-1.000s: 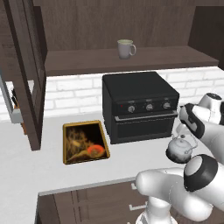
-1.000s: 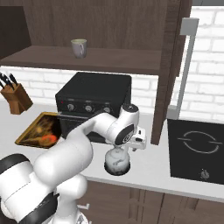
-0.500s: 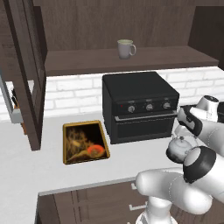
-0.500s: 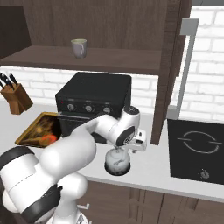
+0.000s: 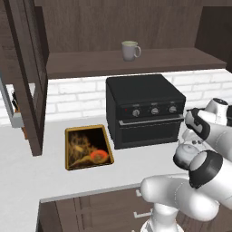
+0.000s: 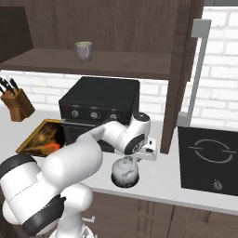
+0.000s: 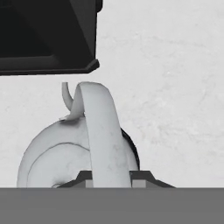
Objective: Pick the kettle from the counter and place it on the tray. Then pick the mug from the cabinet and place it on the tray. Then close the cabinet doors.
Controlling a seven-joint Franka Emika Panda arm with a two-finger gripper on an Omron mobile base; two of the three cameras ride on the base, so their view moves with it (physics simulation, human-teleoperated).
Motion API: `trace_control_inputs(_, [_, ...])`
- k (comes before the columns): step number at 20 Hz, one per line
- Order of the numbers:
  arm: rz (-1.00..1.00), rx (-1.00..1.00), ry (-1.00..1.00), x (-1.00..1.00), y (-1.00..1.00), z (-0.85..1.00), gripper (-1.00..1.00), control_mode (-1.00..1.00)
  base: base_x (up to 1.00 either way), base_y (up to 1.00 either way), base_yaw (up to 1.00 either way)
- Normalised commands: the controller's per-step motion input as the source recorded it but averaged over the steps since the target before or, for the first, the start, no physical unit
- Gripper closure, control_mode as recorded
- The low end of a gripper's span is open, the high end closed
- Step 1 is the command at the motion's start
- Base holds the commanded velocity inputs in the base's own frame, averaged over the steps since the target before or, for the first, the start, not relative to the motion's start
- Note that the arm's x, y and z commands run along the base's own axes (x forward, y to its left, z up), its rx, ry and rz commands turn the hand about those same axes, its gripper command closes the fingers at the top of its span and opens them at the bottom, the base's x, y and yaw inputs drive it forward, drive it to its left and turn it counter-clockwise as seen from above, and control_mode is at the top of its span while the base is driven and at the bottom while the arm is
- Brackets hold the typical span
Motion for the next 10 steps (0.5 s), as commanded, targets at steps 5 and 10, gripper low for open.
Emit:
trace_control_inputs(5, [0.00, 0.00, -0.05, -0.12, 0.11, 0.24, 1.00, -1.00, 0.00, 0.00, 0.00])
trace_control_inputs(10, [0.00, 0.00, -0.12, -0.14, 0.21, 0.51, 1.00, -1.00, 0.00, 0.00, 0.00])
